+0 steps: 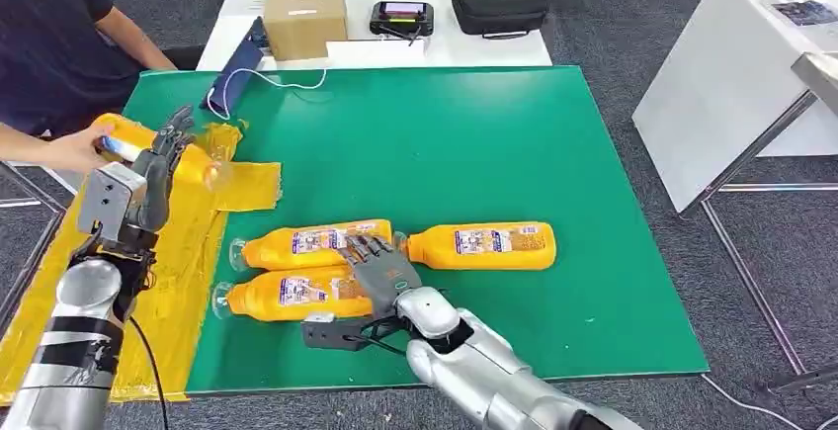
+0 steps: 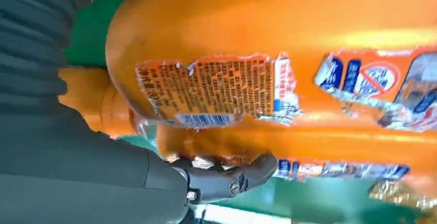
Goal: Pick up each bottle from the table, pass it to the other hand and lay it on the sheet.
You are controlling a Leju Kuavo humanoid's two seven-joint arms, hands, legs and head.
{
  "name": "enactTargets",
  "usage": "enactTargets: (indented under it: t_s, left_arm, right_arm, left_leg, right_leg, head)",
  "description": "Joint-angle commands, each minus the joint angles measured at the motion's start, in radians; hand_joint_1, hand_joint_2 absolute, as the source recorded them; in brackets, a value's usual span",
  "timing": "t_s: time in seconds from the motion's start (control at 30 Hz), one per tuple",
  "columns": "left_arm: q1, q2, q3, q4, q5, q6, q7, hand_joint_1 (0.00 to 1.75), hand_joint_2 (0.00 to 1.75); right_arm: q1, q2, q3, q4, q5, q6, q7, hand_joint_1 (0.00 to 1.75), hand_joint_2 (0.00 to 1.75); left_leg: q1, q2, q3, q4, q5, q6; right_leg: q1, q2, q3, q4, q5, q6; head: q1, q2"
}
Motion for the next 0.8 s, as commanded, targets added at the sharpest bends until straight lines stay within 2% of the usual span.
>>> enactTargets:
  t_s: [0.03, 0.17, 0.3, 0.5, 0.63, 0.8]
  left_arm:
    - [-0.115, -0.048, -0.049, 0.147, 0.018, 0.007, -0.015, 0.0, 0.0]
    - [-0.103, -0.043, -0.045, 0.135, 0.022, 0.008, -0.017, 0.0, 0.0]
    - [-0.094, -0.04, -0.039, 0.13, 0.026, 0.01, -0.019, 0.0, 0.0]
    - [-0.08, -0.034, -0.031, 0.117, 0.03, 0.013, -0.02, 0.0, 0.0]
    - [-0.057, -0.028, -0.012, 0.106, 0.041, 0.009, -0.022, 0.0, 0.0]
    - [-0.046, -0.027, -0.002, 0.095, 0.041, 0.007, -0.023, 0.0, 0.0]
  right_arm:
    - [-0.015, 0.042, 0.011, 0.241, -0.05, 0.07, -0.069, 0.0, 1.75]
    - [-0.012, 0.041, 0.018, 0.223, -0.052, 0.072, -0.076, 0.0, 1.75]
    - [-0.005, 0.044, 0.027, 0.211, -0.051, 0.07, -0.077, 0.0, 1.75]
    - [0.008, 0.037, 0.051, 0.184, -0.044, 0.062, -0.087, 0.0, 1.75]
    - [0.033, 0.029, 0.088, 0.126, -0.03, 0.029, -0.09, 0.0, 1.75]
    - [0.043, 0.021, 0.1, 0.089, -0.037, 0.006, -0.083, 0.0, 1.75]
  left_leg:
    - [0.002, -0.004, 0.007, -0.001, 0.0, -0.002]
    - [0.003, -0.002, 0.01, -0.003, 0.0, -0.005]
    - [0.004, 0.008, 0.015, -0.002, -0.002, -0.005]
    - [0.007, 0.005, 0.013, -0.003, 0.001, -0.008]
    - [0.009, 0.007, 0.015, -0.004, 0.001, -0.01]
    - [0.009, 0.009, 0.015, -0.002, 0.001, -0.01]
  right_leg:
    - [0.001, -0.001, 0.001, -0.002, 0.0, -0.002]
    - [0.002, 0.004, 0.0, -0.003, 0.0, -0.008]
    - [0.003, 0.011, 0.003, -0.002, 0.002, -0.011]
    - [0.006, 0.011, 0.002, -0.003, 0.004, -0.012]
    - [0.008, 0.013, 0.012, -0.004, 0.006, -0.014]
    - [0.009, 0.014, 0.011, -0.002, 0.005, -0.014]
  head:
    - [0.0, 0.0]
    - [0.0, 0.0]
    - [0.0, 0.0]
    - [0.0, 0.0]
    - [0.0, 0.0]
    - [0.0, 0.0]
